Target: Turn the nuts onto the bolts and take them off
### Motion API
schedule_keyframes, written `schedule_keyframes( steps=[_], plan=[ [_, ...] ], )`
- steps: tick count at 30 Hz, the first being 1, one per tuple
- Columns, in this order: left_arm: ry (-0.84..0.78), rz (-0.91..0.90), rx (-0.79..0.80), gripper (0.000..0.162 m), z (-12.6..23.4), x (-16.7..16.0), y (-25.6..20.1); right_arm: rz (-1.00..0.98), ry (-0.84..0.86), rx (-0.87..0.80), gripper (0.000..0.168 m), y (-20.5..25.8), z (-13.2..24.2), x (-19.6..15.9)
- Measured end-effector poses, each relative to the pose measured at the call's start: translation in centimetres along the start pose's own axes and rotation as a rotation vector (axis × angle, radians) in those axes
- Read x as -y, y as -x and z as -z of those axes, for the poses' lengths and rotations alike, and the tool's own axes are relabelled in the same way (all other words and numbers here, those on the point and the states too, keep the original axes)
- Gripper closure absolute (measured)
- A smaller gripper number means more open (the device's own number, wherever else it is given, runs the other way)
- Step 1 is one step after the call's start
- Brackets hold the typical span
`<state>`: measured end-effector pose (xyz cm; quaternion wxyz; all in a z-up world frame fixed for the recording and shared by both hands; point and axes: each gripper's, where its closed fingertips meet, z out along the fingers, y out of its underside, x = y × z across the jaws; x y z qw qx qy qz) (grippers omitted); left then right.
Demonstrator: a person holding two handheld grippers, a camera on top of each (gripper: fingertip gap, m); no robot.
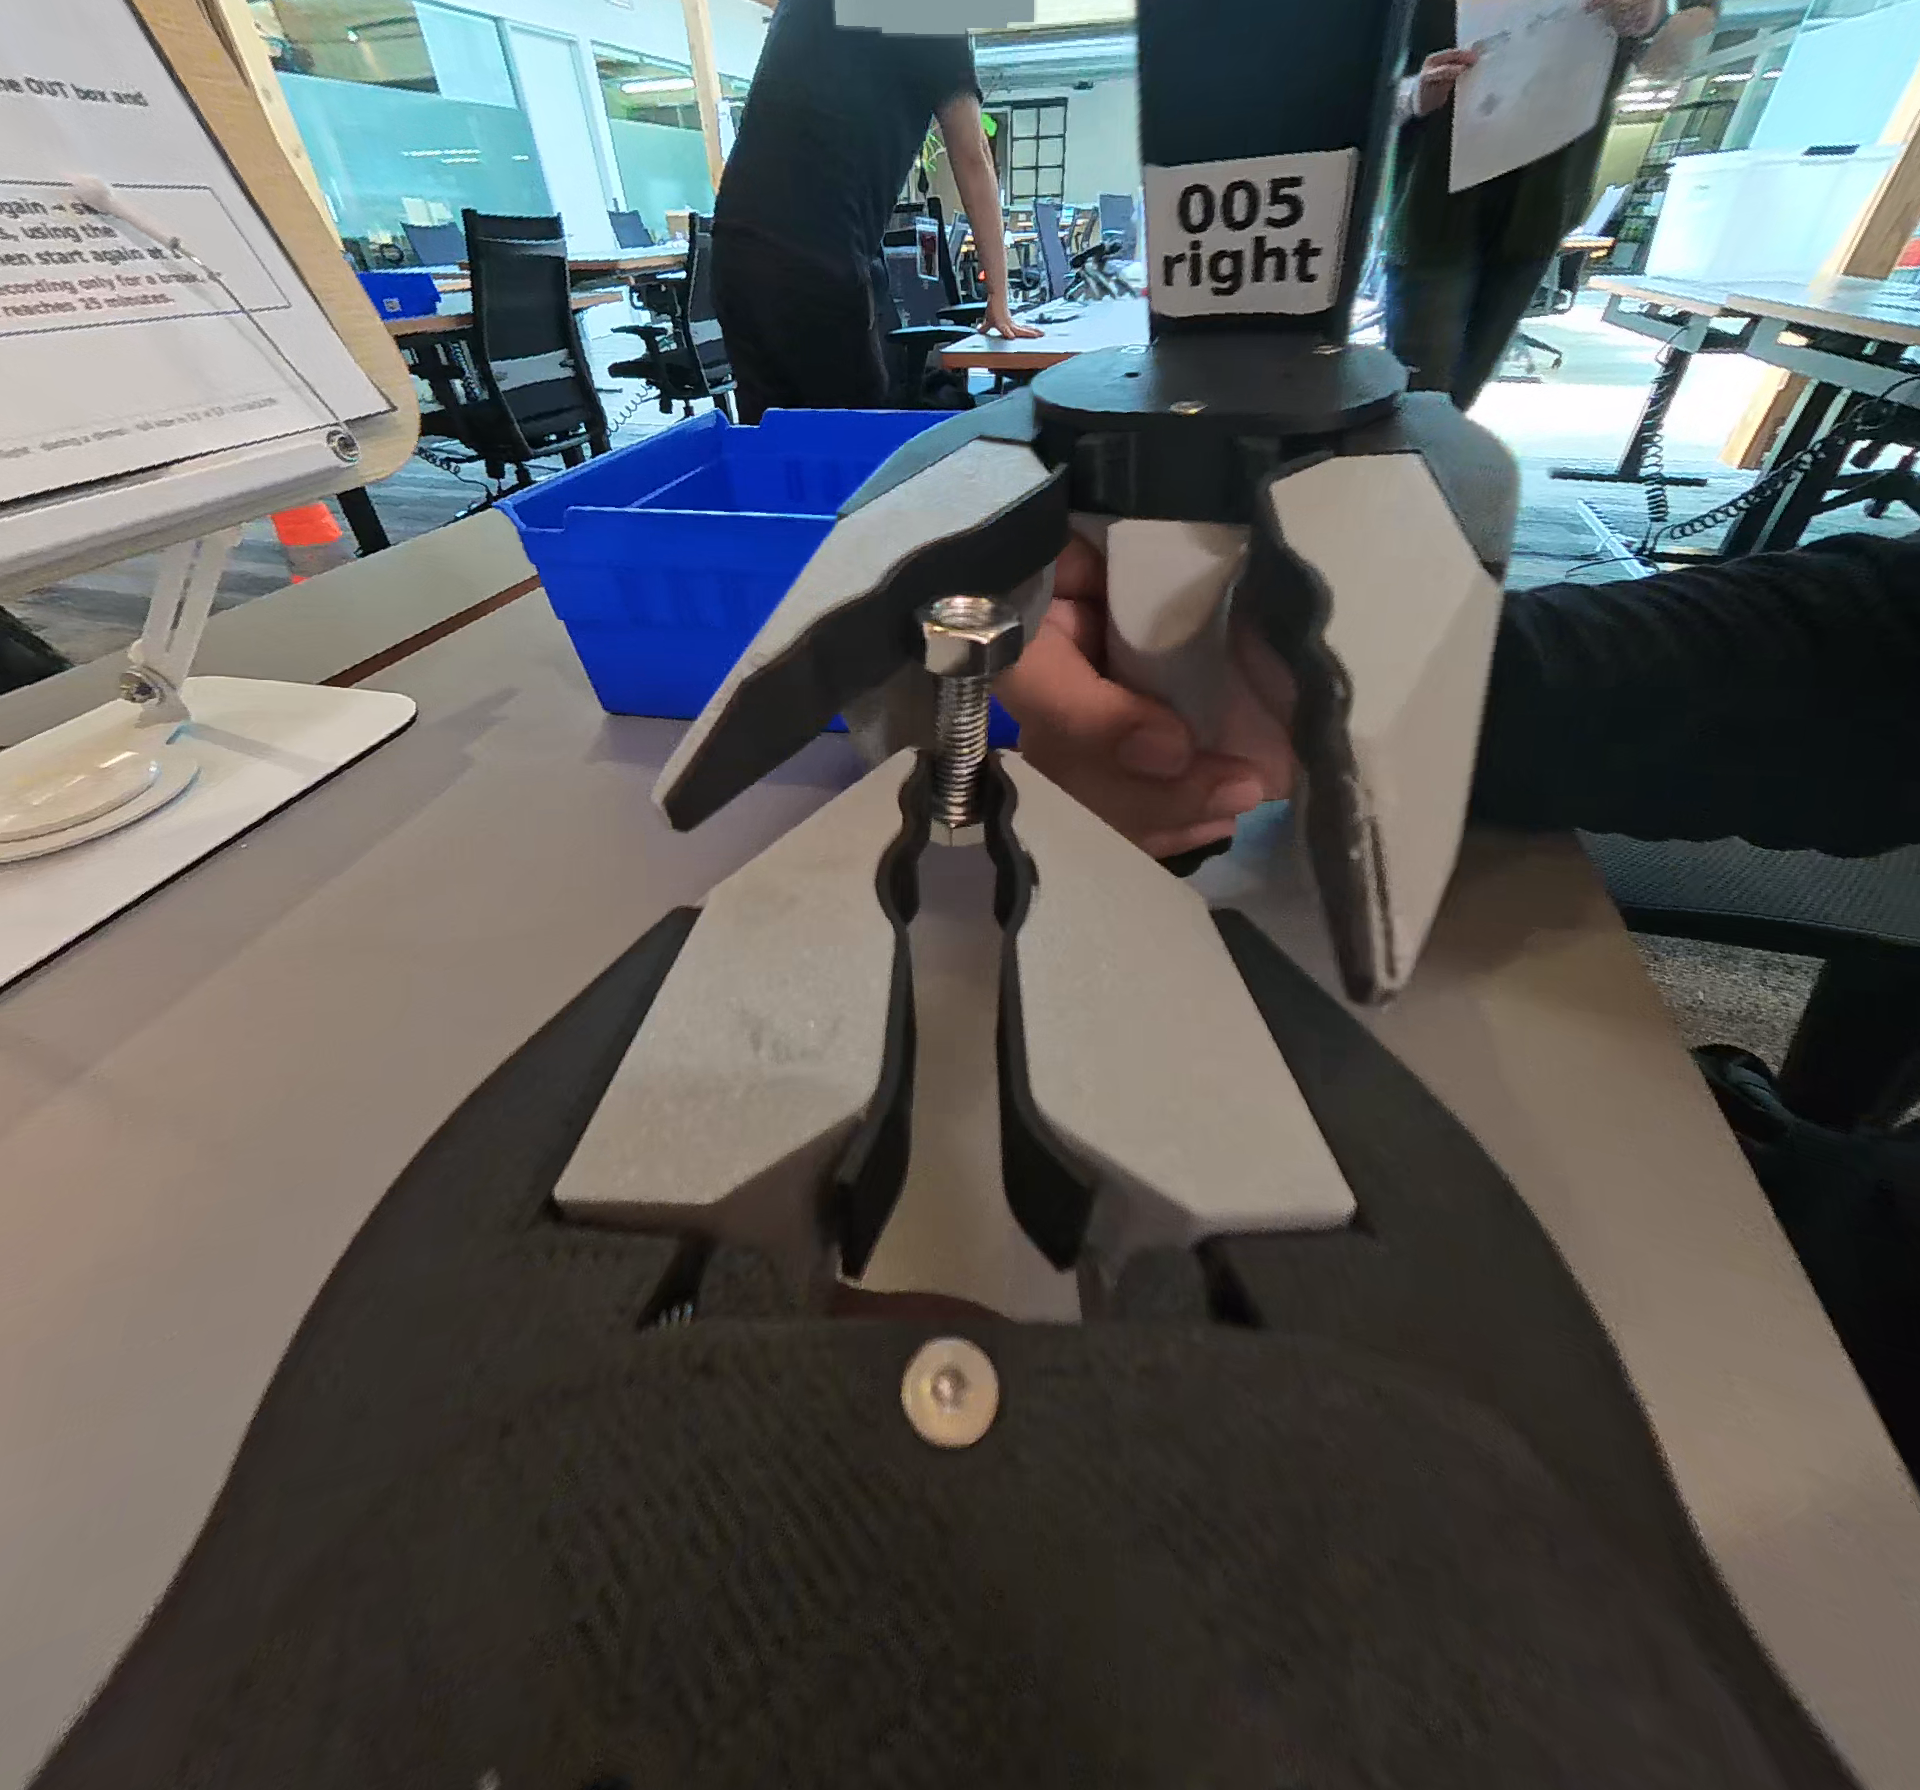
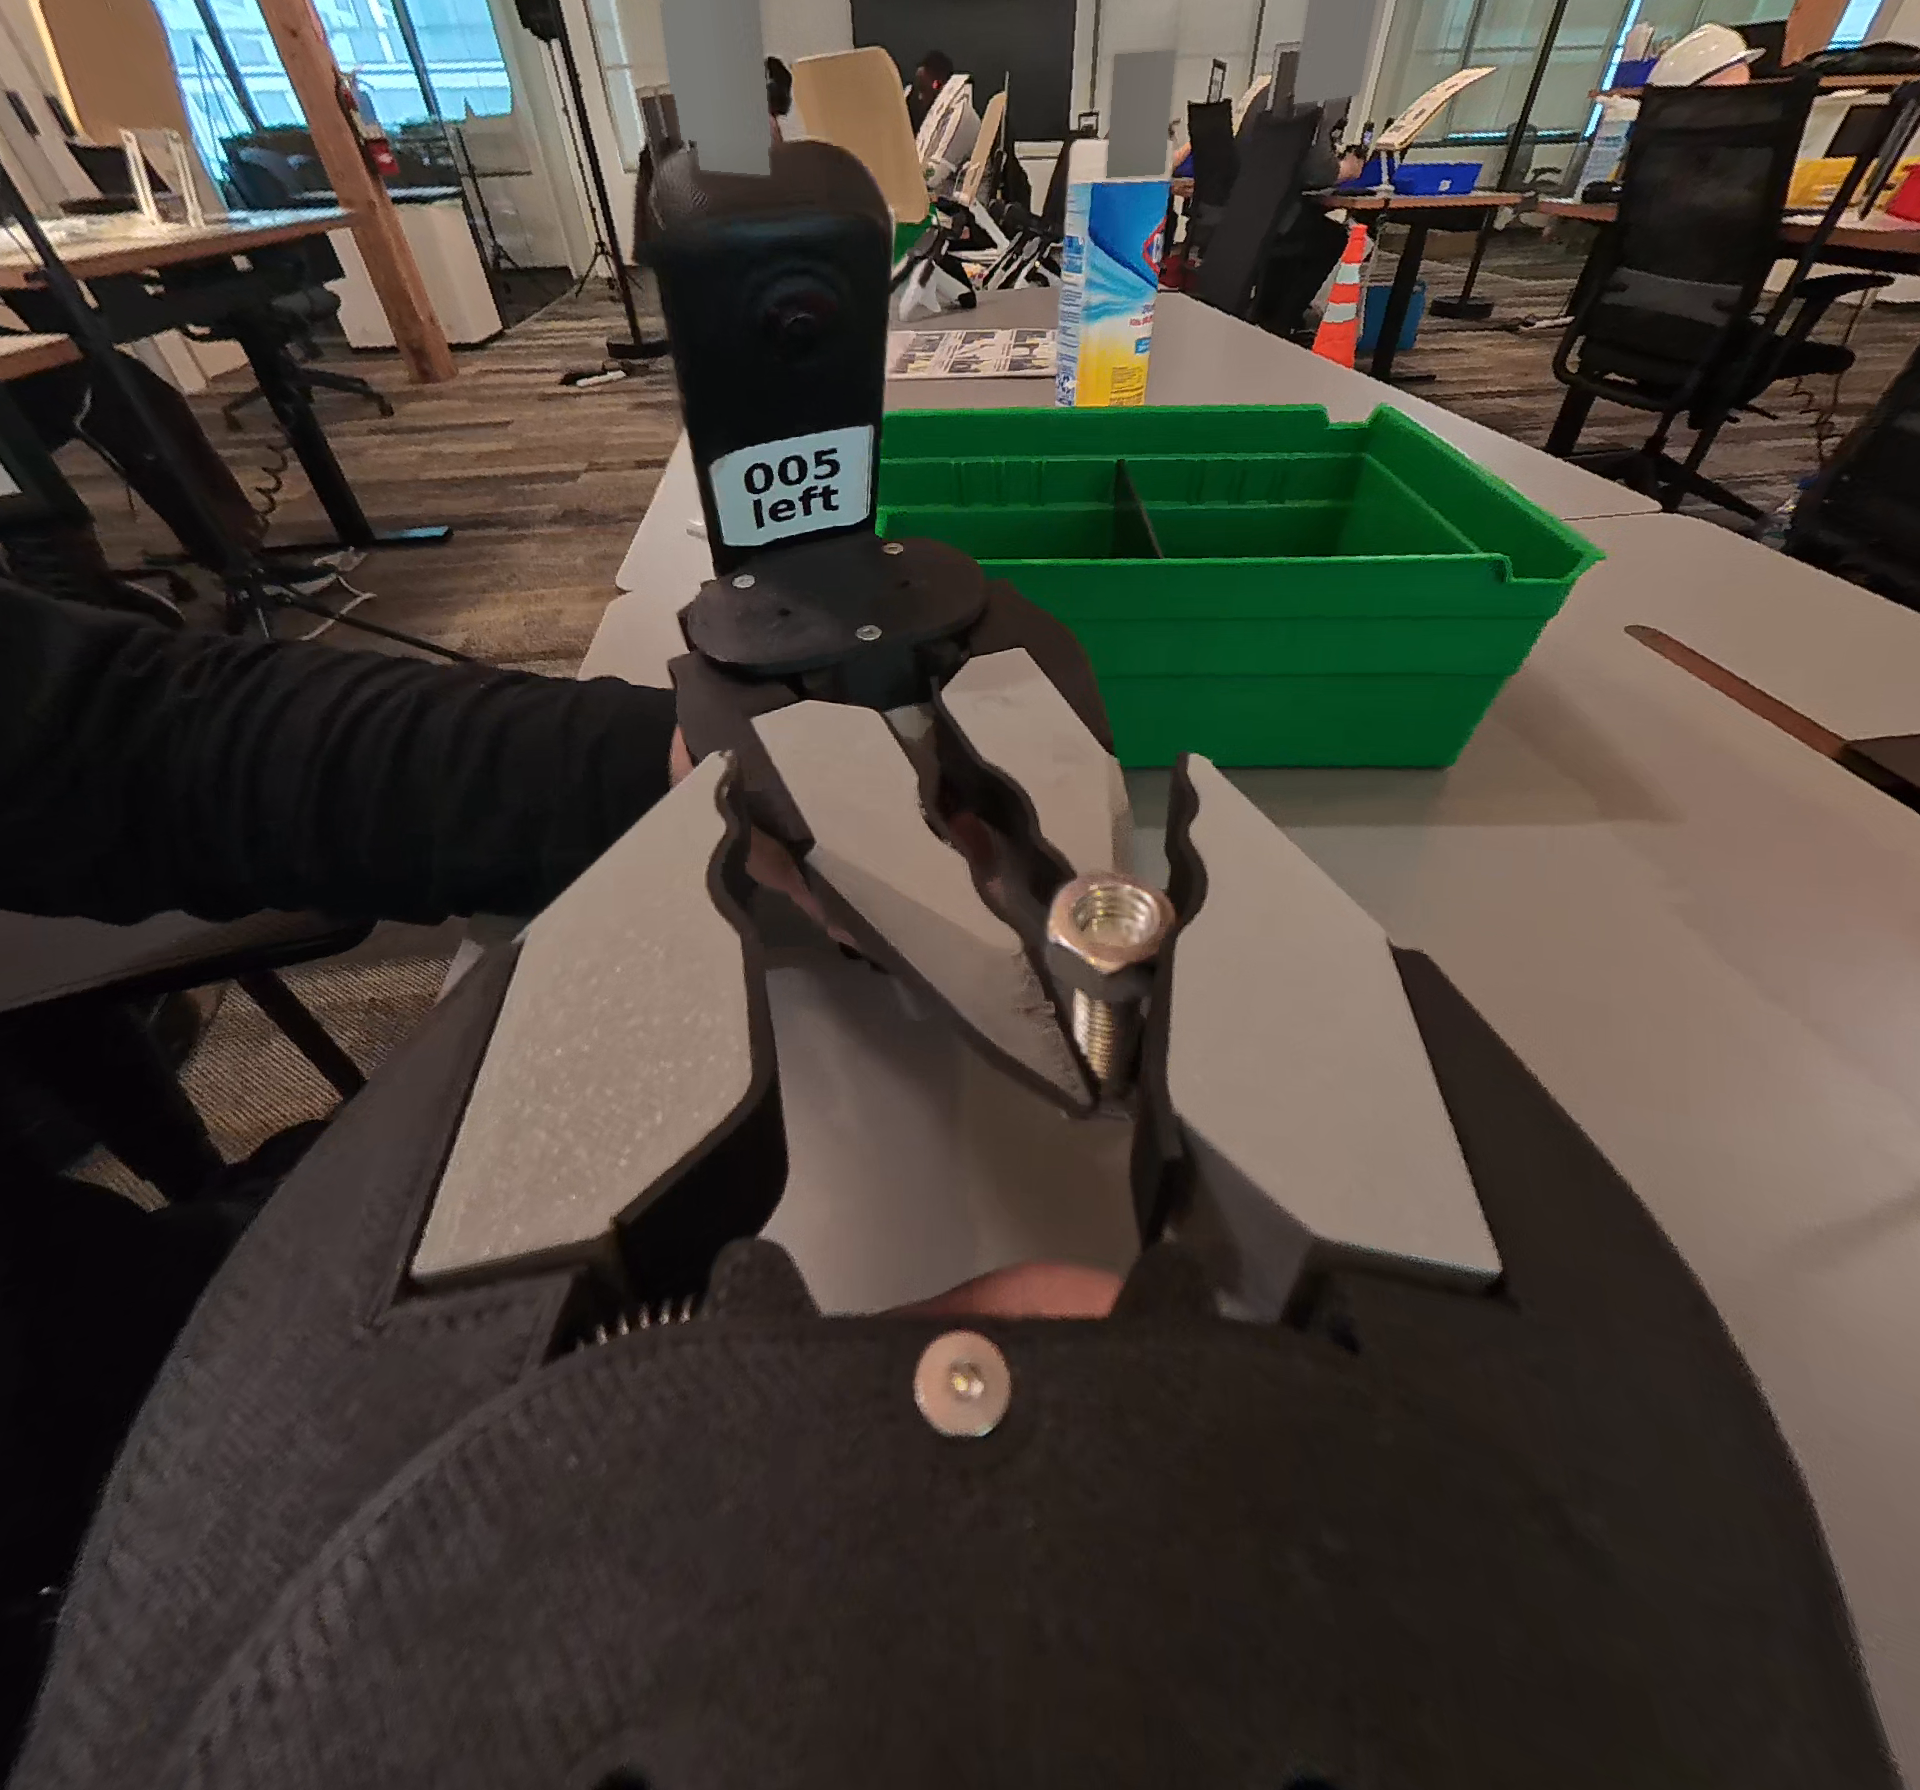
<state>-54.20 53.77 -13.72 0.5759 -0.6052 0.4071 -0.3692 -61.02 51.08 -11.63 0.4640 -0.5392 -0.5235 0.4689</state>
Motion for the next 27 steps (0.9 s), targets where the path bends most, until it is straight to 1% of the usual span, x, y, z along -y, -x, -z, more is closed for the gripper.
schedule_keyframes(
  steps=[2,5,9,12,16,19,22,25,27],
  plan=[
    [0.001,0.01,0.018,0.155,0.2,-0.1,0.5,0.006,0.009,-0.019,0.085,-0.3,0.0,-0.1],
    [-0.011,0.031,0.053,0.155,0.6,0.1,1.4,-0.011,-0.003,-0.023,0.09,-0.7,0.7,0.0],
    [-0.028,0.062,0.088,0.156,1.2,0.4,2.4,-0.027,-0.023,-0.037,0.091,-1.3,1.4,0.4],
    [-0.03,0.058,0.076,0.156,1.0,0.4,2.0,-0.032,-0.036,-0.056,0.09,-1.7,1.4,0.6],
    [-0.007,0.035,0.027,0.156,0.4,0.2,0.8,-0.038,-0.026,-0.054,0.086,-1.4,0.6,0.3],
    [0.017,0.028,0.045,0.155,0.1,-0.3,1.0,-0.006,0.004,-0.052,0.084,-0.9,-0.1,-0.3],
    [0.008,0.064,0.065,0.155,0.5,-0.2,1.7,0.015,0.008,-0.077,0.085,-1.3,0.3,-0.3],
    [-0.004,0.117,0.078,0.156,0.9,-0.1,2.3,-0.013,-0.009,-0.072,0.088,-1.6,0.8,0.0],
    [-0.004,0.138,0.084,0.156,1.0,-0.2,2.6,-0.028,-0.028,-0.074,0.087,-1.8,1.1,0.3]
  ],
)
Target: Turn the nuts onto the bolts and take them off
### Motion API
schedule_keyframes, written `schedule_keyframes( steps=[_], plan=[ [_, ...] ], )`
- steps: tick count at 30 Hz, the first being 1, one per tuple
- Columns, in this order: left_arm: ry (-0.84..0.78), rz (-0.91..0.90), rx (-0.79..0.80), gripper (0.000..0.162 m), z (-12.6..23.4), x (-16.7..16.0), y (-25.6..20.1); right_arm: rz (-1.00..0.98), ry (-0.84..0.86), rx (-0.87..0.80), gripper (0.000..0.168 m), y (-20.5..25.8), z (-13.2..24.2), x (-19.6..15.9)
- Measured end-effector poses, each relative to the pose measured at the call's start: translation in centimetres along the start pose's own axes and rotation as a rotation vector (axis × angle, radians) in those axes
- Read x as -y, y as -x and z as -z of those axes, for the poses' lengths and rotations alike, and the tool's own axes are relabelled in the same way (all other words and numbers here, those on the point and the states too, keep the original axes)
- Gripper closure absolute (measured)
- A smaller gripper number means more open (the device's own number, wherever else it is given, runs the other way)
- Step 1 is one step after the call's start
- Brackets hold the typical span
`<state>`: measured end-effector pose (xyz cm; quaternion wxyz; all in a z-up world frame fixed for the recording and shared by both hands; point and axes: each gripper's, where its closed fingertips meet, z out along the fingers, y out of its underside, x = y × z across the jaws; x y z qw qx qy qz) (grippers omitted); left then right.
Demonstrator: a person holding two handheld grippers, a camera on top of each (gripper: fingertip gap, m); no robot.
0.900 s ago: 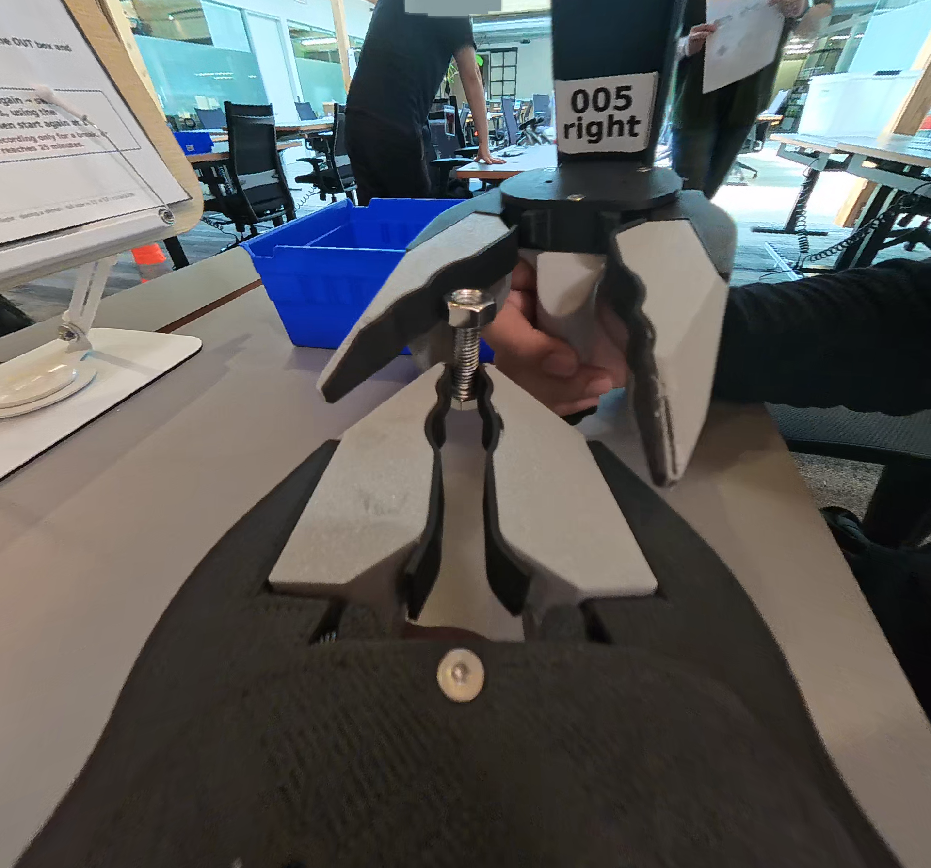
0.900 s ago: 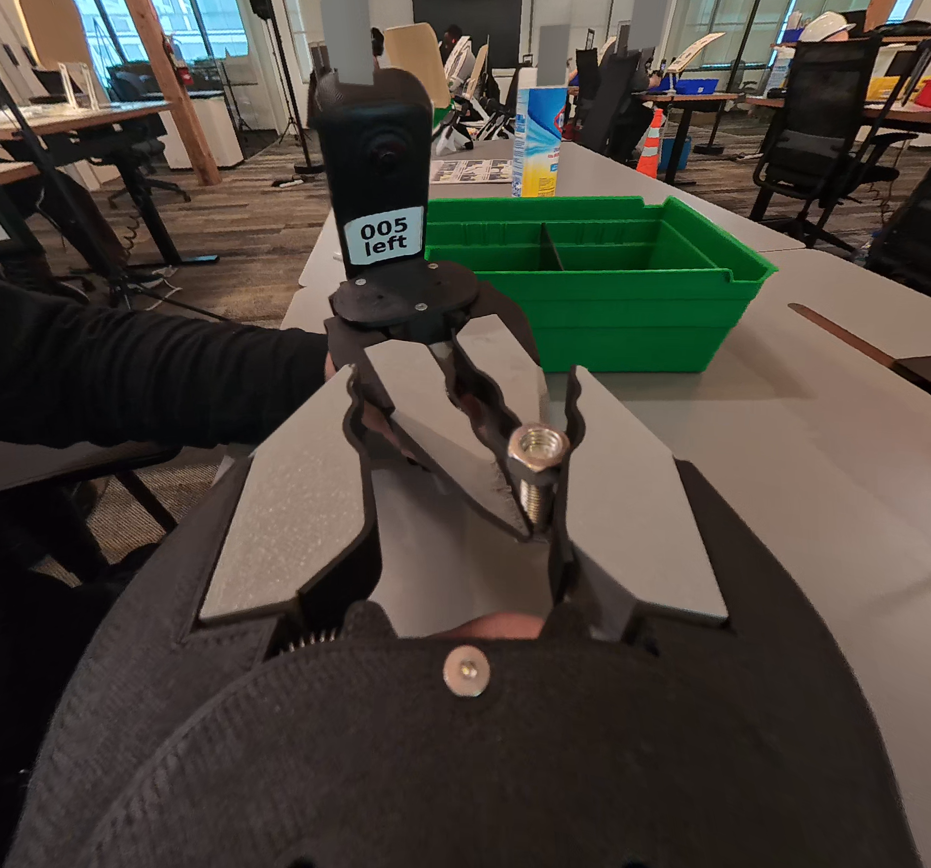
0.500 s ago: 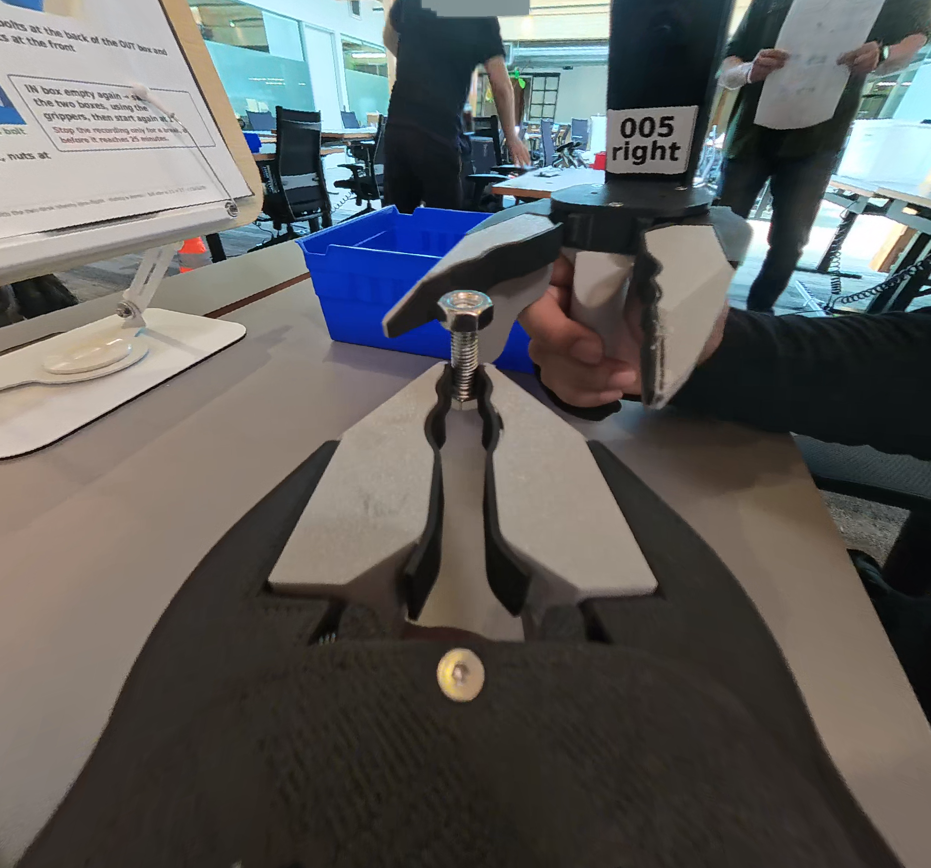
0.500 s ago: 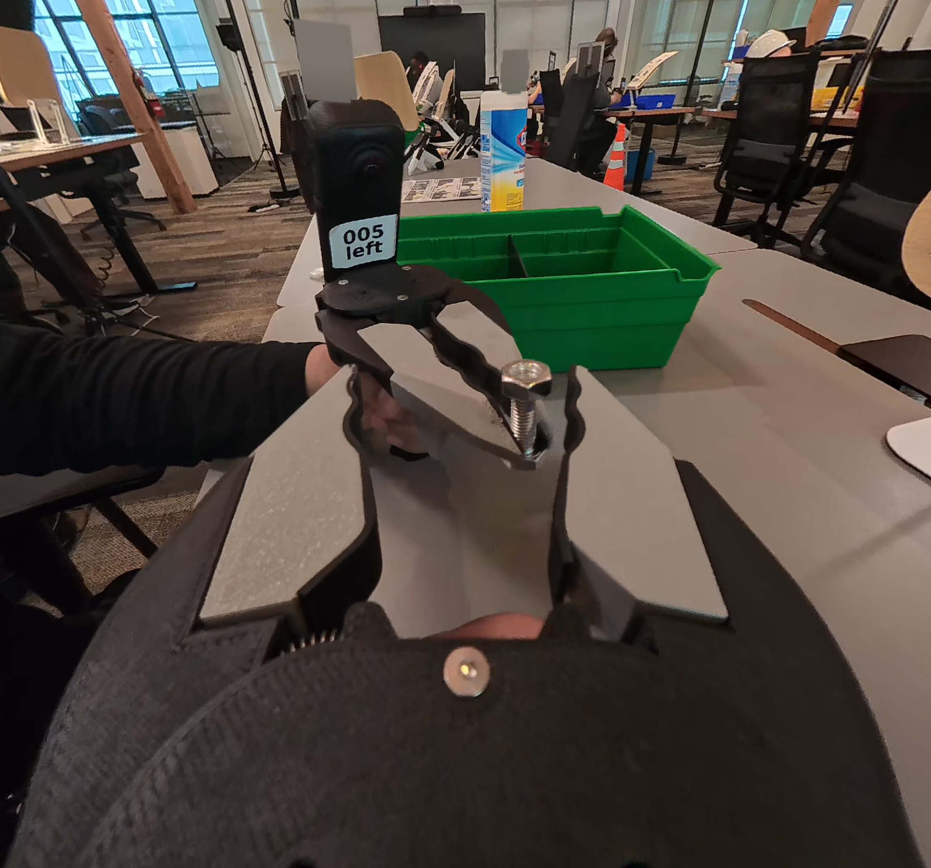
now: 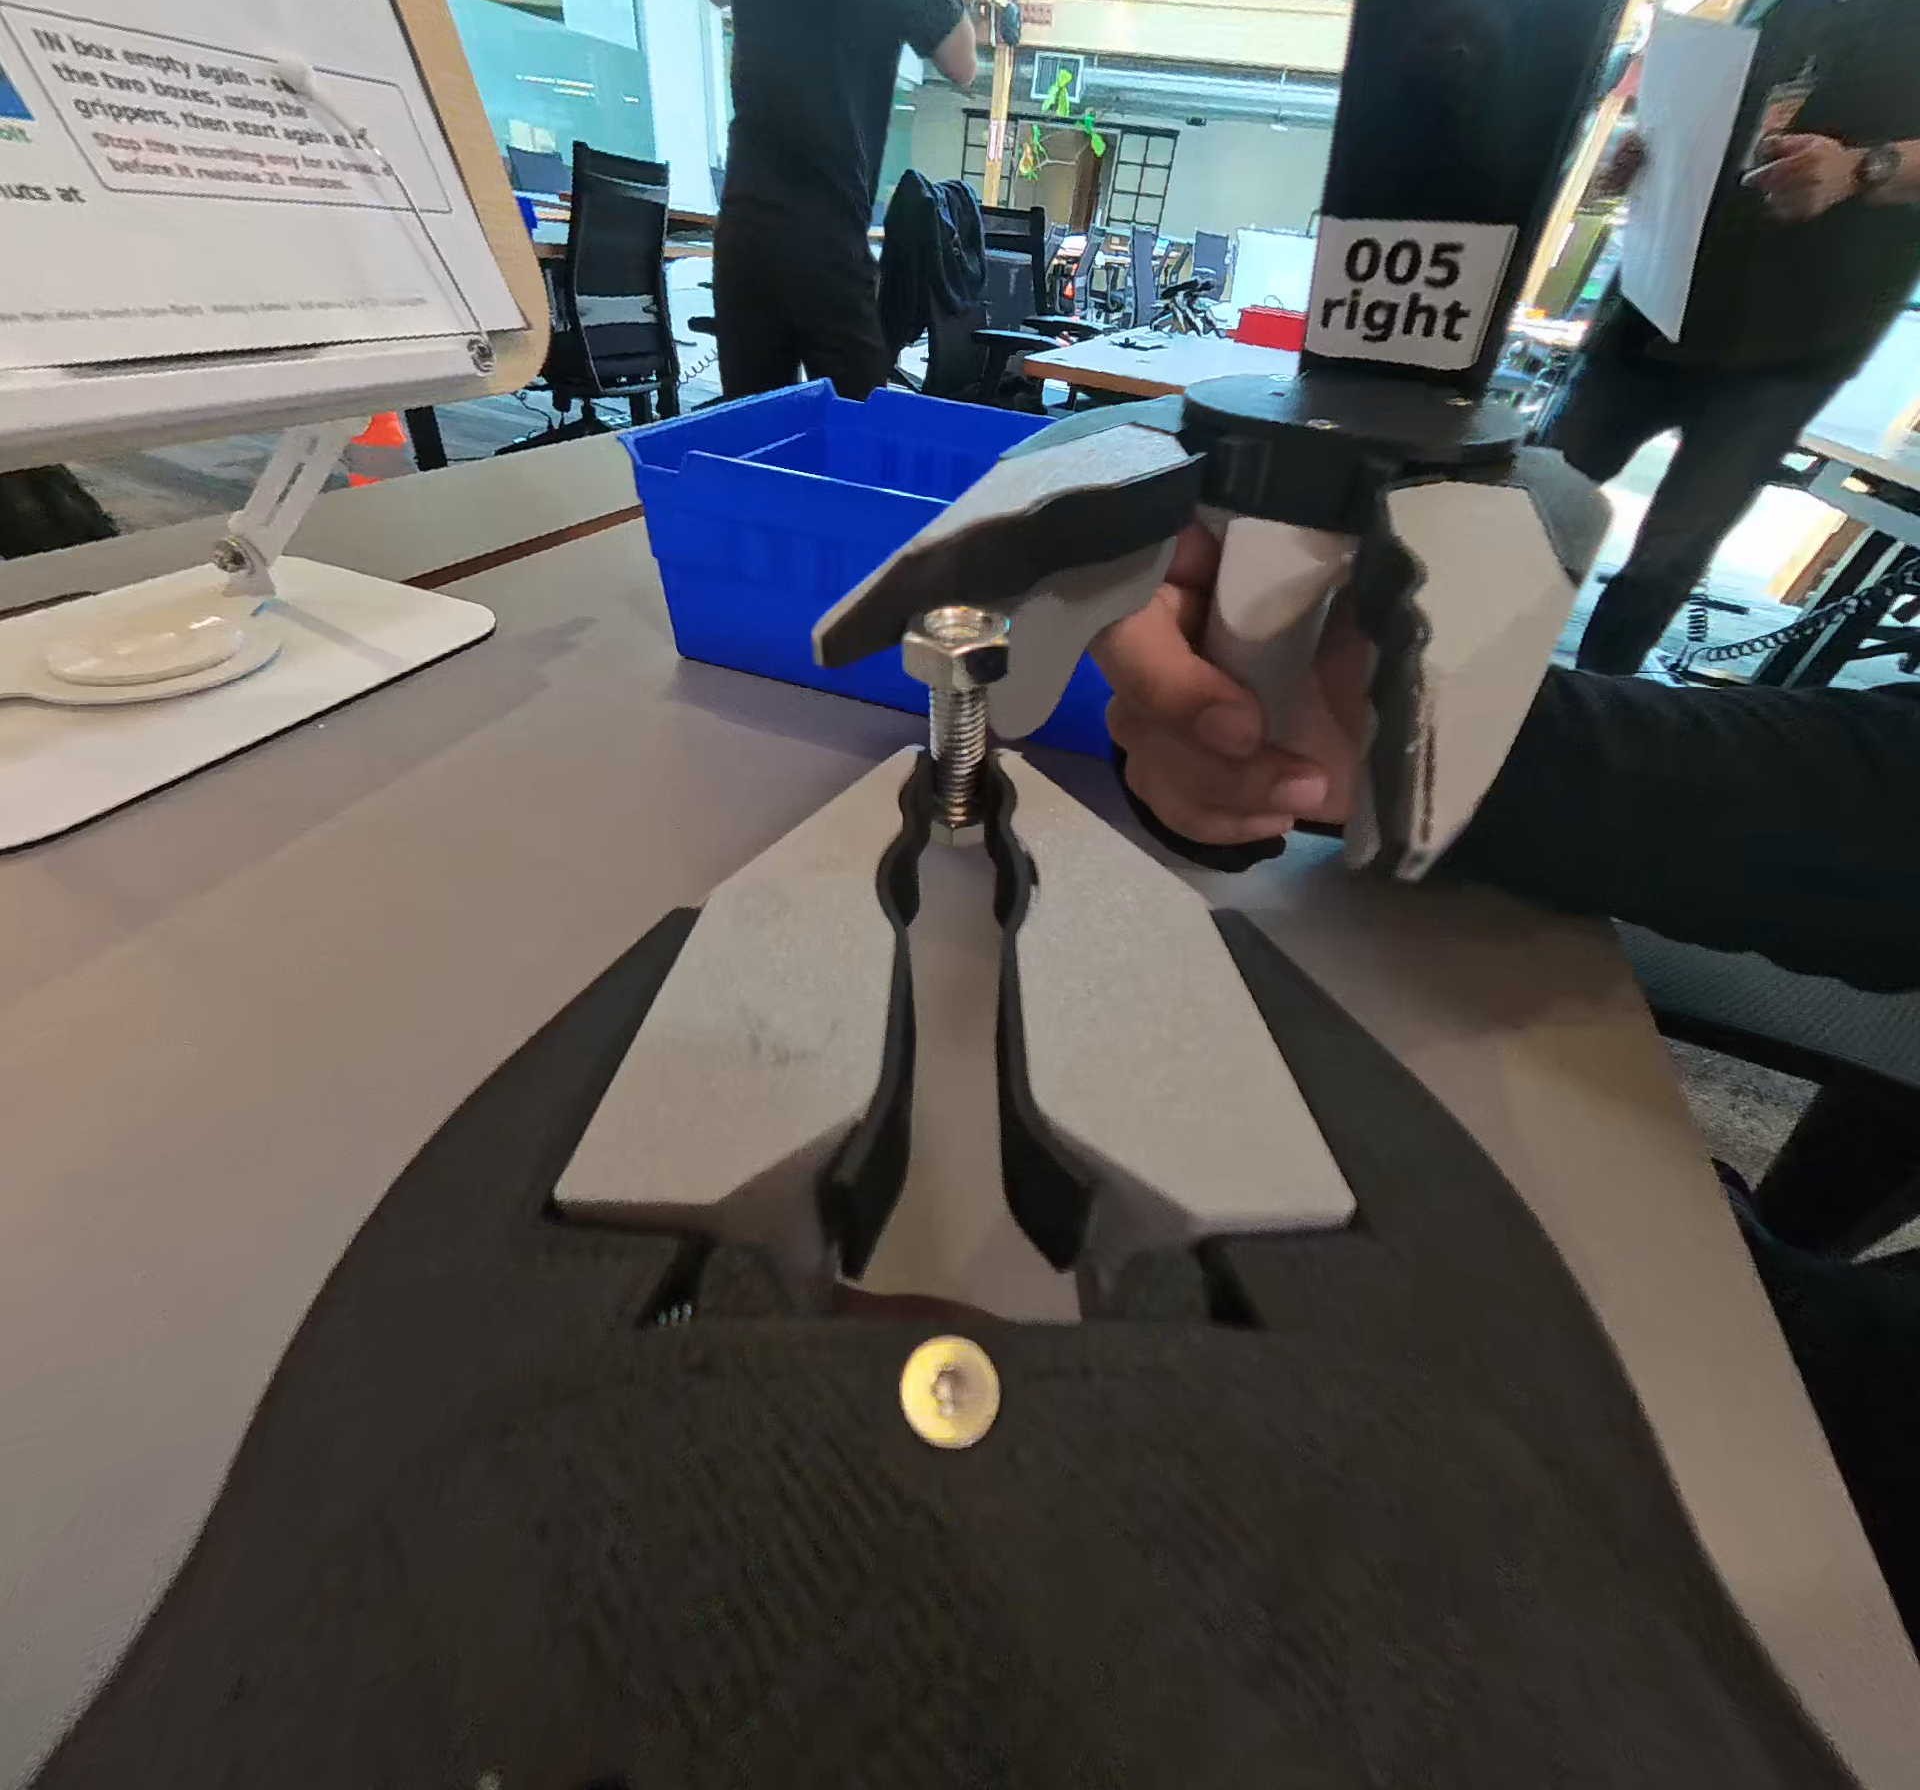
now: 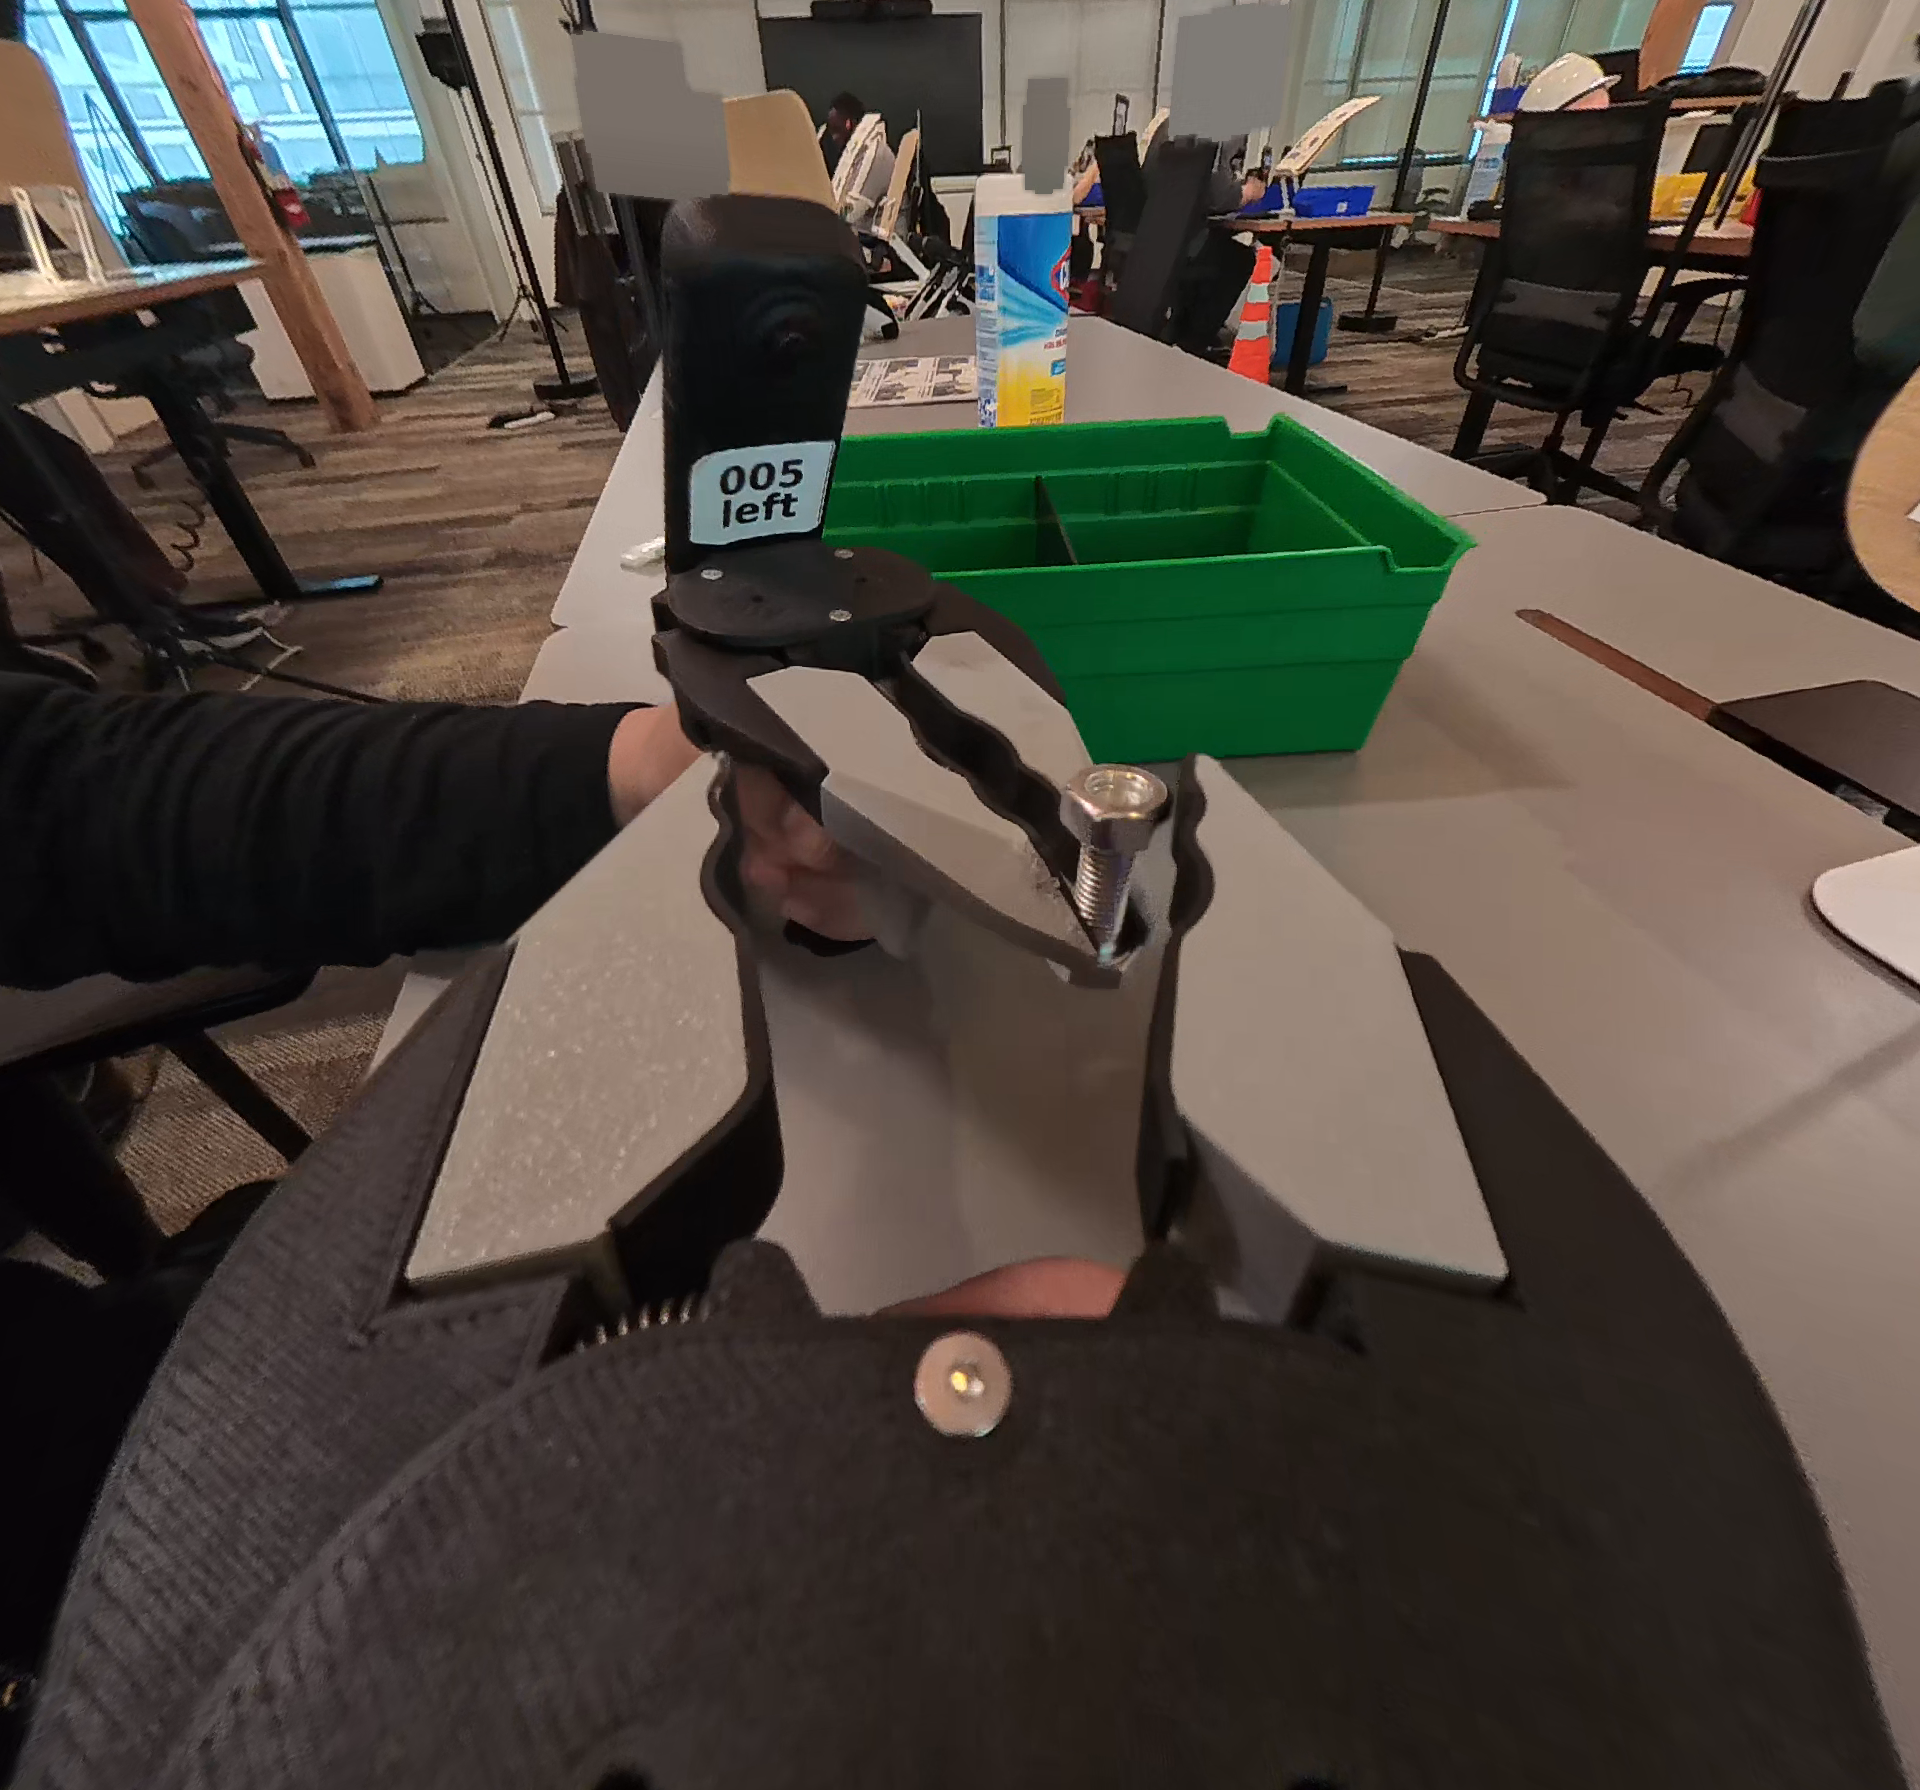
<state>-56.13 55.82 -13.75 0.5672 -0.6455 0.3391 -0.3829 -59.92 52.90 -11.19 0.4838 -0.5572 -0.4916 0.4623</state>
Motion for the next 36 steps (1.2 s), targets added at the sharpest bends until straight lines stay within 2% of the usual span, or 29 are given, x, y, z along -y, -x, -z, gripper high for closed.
schedule_keyframes(
  steps=[8,15,28,32,36],
  plan=[
    [-0.006,-0.019,0.006,0.156,0.0,0.2,-0.2,0.033,0.013,0.005,0.083,0.3,0.0,-0.2],
    [-0.02,0.035,0.0,0.155,0.2,0.4,0.2,0.051,0.014,-0.018,0.082,-0.1,0.2,-0.1],
    [-0.035,-0.018,-0.122,0.156,-0.2,0.8,-2.7,0.028,0.001,0.04,0.081,1.0,-0.3,-0.1],
    [0.0,-0.033,-0.068,0.156,-0.5,0.1,-1.8,0.039,0.039,0.039,0.078,1.4,-0.8,-0.7],
    [-0.033,0.022,0.003,0.156,0.3,0.6,0.2,0.039,0.025,0.002,0.083,0.5,-0.1,-0.3]
  ],
)
